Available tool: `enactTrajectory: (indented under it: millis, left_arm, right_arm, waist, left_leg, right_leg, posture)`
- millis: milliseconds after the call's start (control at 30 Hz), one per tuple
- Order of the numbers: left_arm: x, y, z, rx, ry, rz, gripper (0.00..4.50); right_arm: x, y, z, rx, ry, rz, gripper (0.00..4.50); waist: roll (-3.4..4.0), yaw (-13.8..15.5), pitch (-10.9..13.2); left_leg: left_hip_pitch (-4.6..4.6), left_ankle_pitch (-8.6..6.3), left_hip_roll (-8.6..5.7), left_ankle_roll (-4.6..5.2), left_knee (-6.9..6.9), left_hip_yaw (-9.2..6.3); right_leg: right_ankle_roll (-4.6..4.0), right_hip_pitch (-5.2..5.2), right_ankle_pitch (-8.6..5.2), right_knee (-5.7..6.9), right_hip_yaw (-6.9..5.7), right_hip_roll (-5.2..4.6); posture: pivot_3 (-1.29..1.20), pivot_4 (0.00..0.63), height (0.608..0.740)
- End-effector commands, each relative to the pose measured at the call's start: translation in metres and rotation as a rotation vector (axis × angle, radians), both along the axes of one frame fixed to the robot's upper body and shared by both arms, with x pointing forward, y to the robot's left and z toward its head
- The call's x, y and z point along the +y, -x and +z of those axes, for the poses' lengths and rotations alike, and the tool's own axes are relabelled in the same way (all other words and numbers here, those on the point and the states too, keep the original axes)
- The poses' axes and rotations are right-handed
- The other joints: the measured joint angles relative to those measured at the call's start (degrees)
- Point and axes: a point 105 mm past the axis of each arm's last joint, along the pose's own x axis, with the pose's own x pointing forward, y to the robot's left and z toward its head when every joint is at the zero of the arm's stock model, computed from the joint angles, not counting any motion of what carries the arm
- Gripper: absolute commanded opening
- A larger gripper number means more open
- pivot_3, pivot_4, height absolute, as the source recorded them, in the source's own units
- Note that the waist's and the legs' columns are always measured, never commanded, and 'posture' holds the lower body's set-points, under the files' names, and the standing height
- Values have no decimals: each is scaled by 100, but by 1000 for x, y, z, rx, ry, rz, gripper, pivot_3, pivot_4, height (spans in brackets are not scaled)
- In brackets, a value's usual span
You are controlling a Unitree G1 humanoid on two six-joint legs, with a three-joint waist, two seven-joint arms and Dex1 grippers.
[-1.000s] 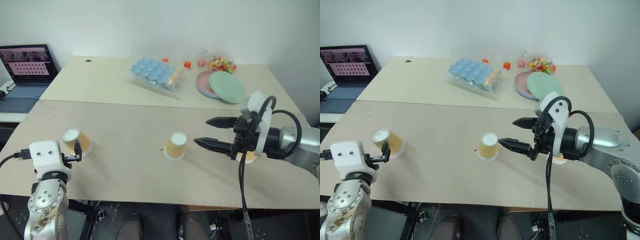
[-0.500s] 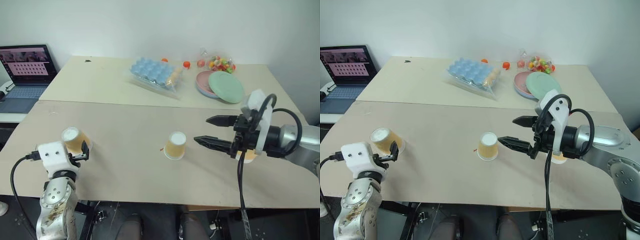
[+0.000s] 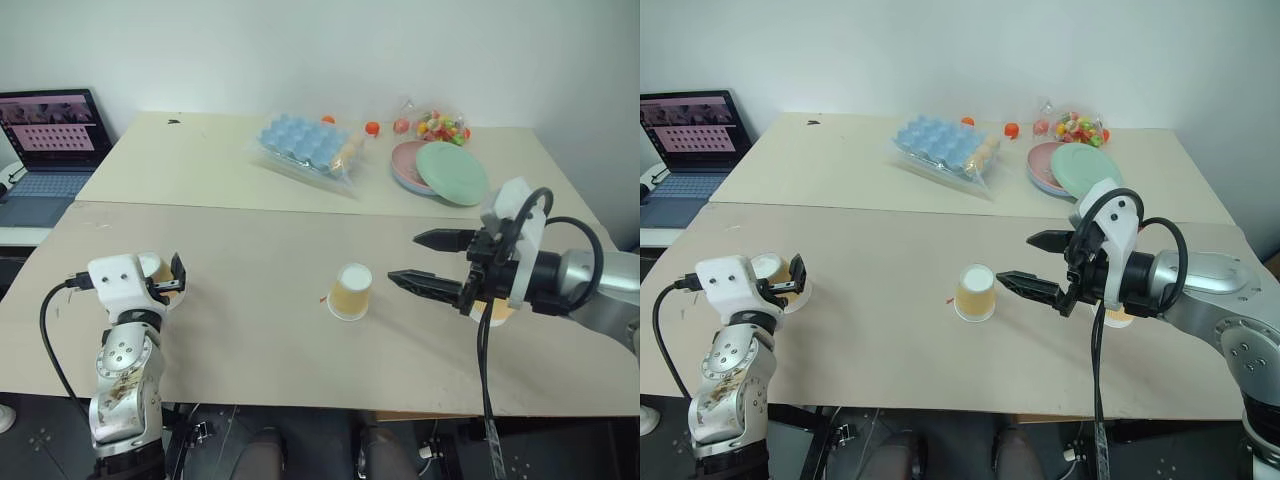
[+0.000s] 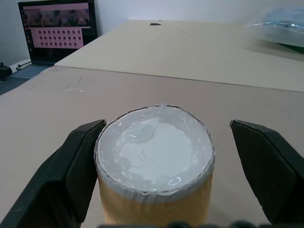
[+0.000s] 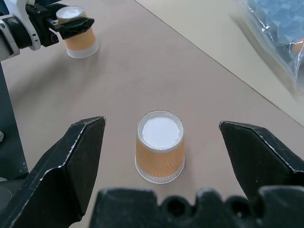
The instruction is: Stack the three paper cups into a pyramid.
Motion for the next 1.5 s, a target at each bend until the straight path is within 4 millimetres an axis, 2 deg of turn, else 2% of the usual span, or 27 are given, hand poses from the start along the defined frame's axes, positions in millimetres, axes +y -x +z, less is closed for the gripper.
enactTrajectory:
  millis: [33, 133, 233, 300, 400, 467, 500, 700, 800, 1033, 1167, 1367, 1500]
  left_arm:
    - [-3, -3, 13, -52, -36, -6, 3696]
    - [-3, -3, 13, -47, -38, -4, 2722]
    - [-4, -4, 13, -48, -35, -9, 2722]
    - [-5, -8, 21, -68, -39, -14, 2722]
    - [-29, -24, 42, -119, -63, -157, 2722]
    - [-57, -30, 50, -132, -81, -350, 2722]
    - [-69, -30, 49, -123, -83, -442, 2722]
    - [-108, -20, 34, -58, -181, -858, 2722]
    - [-119, -16, 29, -37, -219, -992, 2722]
    - [-133, -14, 20, -25, -254, -1135, 2722]
    - [-154, -15, 17, -31, -235, -1239, 2722]
    - [-179, -20, 19, -59, -196, -1299, 2722]
    - [-189, -20, 19, -64, -195, -1338, 2722]
  right_arm:
    - [-2, 3, 11, -54, 9, -12, 4500]
    - [-3, 3, 10, -56, 11, -19, 4500]
    - [-4, 3, 10, -56, 12, -27, 4500]
    - [-4, 3, 9, -54, 13, -30, 4500]
    - [-4, 3, 8, -55, 15, -36, 4500]
    - [-4, 3, 7, -56, 14, -39, 4500]
    - [-4, 3, 7, -57, 13, -41, 4500]
    - [-3, 4, 5, -64, 5, -54, 4500]
    - [-3, 3, 5, -68, 4, -60, 4500]
    - [-5, 6, 5, -74, 3, -79, 4500]
    - [-7, 8, 5, -82, 2, -99, 4500]
    - [-10, 10, 7, -100, 3, -132, 4500]
    - [-11, 13, 7, -105, 0, -150, 4500]
  waist:
    - [0, 4, 0]
    - [0, 3, 0]
    - [0, 3, 0]
    - [0, 4, 0]
    - [-2, 30, 1]
    - [-1, 38, 1]
    - [-1, 26, 1]
    - [0, -65, 0]
    - [1, -59, 1]
    - [1, -37, 1]
    - [1, -10, 1]
    - [1, 2, 1]
    - [1, -13, 1]
  left_leg:
    - [-1, 0, 0, 0, 0, -1]
    - [0, 0, 0, 0, 0, -1]
    - [1, 0, 1, 0, 0, -2]
    - [1, 0, 1, 0, 0, -2]
    - [0, 0, 0, 0, 0, -3]
    - [-4, 1, -1, -1, 2, -8]
    - [0, 1, -1, -1, 1, -6]
    - [-3, -3, 1, 4, -6, 5]
    - [-2, -2, 5, 4, -11, 2]
    - [-3, -2, 5, 4, -9, 2]
    - [-3, -2, 4, 5, -9, 2]
    - [-4, -2, 3, 5, -8, 1]
    - [-4, -3, 3, 5, -8, 3]
  right_leg:
    - [0, 0, 0, 0, -2, 0]
    - [0, 1, 0, 0, -1, 0]
    - [0, 1, 0, 1, -2, 1]
    - [0, 1, 0, 1, -2, 1]
    - [0, 1, 0, 1, -3, 1]
    - [0, 1, 0, 3, -12, 1]
    - [0, 4, 0, 2, -9, -1]
    - [1, -6, -2, -6, 2, 1]
    - [-4, -8, -5, -2, -1, 7]
    - [-3, -6, -6, -4, -1, 4]
    - [-2, -6, -6, -4, 0, 3]
    - [0, -5, -5, -4, -1, 3]
    - [0, -5, -5, -4, 1, 3]
  posture:
    - [0, 150, 736]
    - [0, 150, 736]
    - [0, 150, 736]
    - [0, 150, 736]
    - [0, 150, 736]
    - [0, 150, 736]
    - [0, 150, 736]
    - [0, 150, 736]
    - [0, 150, 736]
    - [0, 150, 736]
    - [0, 150, 736]
    - [0, 150, 736]
    - [0, 150, 736]
